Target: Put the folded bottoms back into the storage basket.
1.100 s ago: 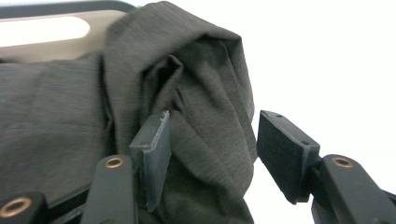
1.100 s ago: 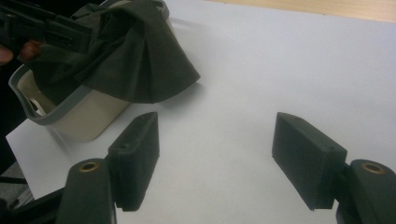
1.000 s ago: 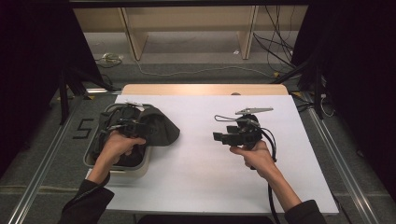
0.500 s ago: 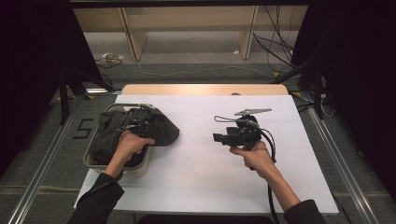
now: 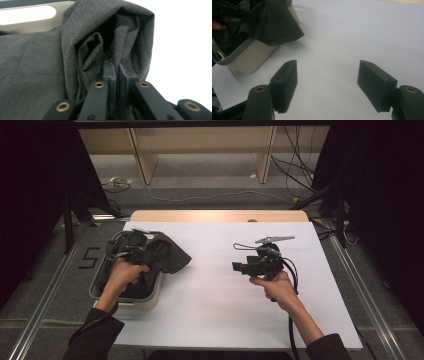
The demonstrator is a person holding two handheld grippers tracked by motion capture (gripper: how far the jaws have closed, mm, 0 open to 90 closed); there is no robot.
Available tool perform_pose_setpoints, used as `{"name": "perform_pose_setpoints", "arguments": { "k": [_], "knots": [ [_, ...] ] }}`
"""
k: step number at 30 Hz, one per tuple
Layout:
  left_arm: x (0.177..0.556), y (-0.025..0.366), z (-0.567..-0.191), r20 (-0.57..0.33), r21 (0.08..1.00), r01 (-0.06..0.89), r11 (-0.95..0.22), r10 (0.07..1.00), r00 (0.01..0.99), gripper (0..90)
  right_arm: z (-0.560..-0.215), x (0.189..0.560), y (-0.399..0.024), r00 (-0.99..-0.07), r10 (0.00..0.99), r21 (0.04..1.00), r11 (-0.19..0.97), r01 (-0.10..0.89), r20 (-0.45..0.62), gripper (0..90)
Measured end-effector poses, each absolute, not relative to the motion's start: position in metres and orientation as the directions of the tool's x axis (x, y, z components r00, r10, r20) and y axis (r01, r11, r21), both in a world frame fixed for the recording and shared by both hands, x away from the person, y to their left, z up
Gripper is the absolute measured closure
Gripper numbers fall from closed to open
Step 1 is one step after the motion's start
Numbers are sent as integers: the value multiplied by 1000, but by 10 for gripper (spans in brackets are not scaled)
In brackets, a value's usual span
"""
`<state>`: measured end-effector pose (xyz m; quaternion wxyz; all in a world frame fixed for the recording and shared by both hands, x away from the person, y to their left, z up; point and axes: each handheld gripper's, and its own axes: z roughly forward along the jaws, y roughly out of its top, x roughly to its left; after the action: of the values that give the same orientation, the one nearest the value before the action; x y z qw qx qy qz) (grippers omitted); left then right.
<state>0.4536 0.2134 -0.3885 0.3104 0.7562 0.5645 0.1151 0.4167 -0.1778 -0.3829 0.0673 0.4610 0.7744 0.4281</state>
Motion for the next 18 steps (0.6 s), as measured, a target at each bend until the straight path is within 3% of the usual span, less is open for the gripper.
{"name": "perform_pose_setpoints", "arguments": {
  "k": [12, 18],
  "knots": [
    [464, 223, -426, -170, 483, 844, -232, 921, 350, 870, -382, 415, -180, -564, 772, 725, 206, 657, 291, 333],
    [477, 198, -436, -31, 441, 843, -308, 933, 357, 868, -383, 415, -175, -570, 769, 721, 217, 658, 289, 333]
  ]
}}
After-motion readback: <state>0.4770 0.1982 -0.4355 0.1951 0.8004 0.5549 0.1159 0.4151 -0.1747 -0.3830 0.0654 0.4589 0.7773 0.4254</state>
